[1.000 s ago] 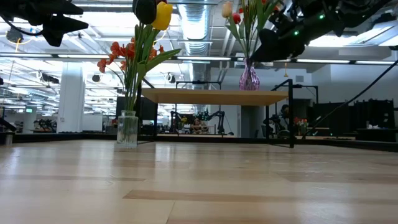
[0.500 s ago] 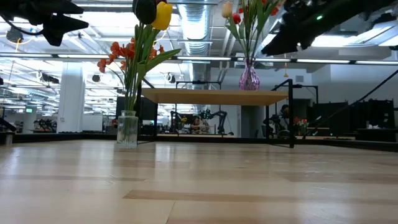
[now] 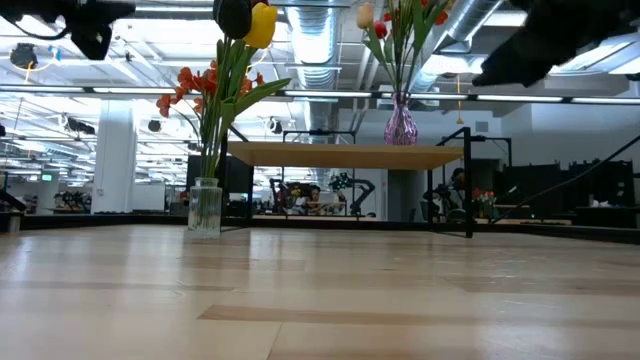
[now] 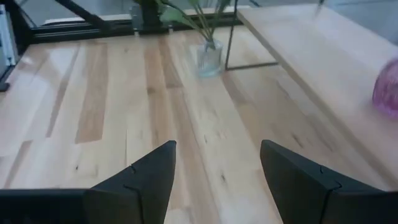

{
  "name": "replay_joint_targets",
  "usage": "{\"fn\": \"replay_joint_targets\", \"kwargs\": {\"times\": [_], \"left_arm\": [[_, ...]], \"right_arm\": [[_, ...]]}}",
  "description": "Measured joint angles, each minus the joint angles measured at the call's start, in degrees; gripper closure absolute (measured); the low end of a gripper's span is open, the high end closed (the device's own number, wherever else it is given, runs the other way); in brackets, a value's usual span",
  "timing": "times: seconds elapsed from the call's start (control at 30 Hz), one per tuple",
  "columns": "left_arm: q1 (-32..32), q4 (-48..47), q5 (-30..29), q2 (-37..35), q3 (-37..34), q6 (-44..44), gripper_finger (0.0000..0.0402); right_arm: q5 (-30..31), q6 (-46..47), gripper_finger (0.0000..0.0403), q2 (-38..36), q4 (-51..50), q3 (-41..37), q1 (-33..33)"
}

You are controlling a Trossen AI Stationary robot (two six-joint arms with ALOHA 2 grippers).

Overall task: Pick and place flowers into a vace then onto a shelf
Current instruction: Adjust the transparent vase with the flowers on the table

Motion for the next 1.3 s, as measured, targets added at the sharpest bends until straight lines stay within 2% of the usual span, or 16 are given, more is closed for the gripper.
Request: {"fn": "replay_joint_targets", "kwargs": {"times": [0.1,0.27,0.43,0.6,0.77,0.87,1.0,1.17,1.3], "left_arm": [[0.0,2.6,0.2,0.0,0.0,-1.9,0.0219],[0.0,3.2,-2.6,0.0,-0.1,-3.3,0.0219],[-1.2,5.7,0.4,0.0,-4.0,-7.3,0.0219],[-6.1,18.9,1.0,0.1,-10.8,-12.7,0.0219],[-13.8,32.5,2.1,0.0,-11.9,-13.9,0.0219],[-18.1,37.1,2.0,0.0,-11.6,-12.6,0.0219],[-21.7,37.6,1.9,0.0,-10.7,-8.7,0.0219],[-23.4,37.7,1.9,0.0,-10.7,-6.4,0.0219],[-23.8,37.7,2.0,0.0,-10.7,-3.9,0.0219]], "right_arm": [[5.0,3.9,0.0175,-0.8,1.7,-3.5,3.3],[13.3,11.7,0.0175,-1.2,3.6,-8.1,8.0],[17.4,13.7,0.0175,-1.1,10.6,-11.6,13.2],[21.8,13.7,0.0175,-0.8,19.7,-14.0,18.2],[28.1,14.1,0.0175,2.2,28.2,-16.6,22.8],[31.9,13.8,0.0175,5.8,37.5,-19.3,25.3],[34.1,15.0,0.0175,13.2,50.0,-21.7,26.8],[34.4,15.2,0.0176,26.4,61.5,-21.6,25.6],[37.6,13.5,0.0195,38.1,69.6,-19.4,23.3]]}}
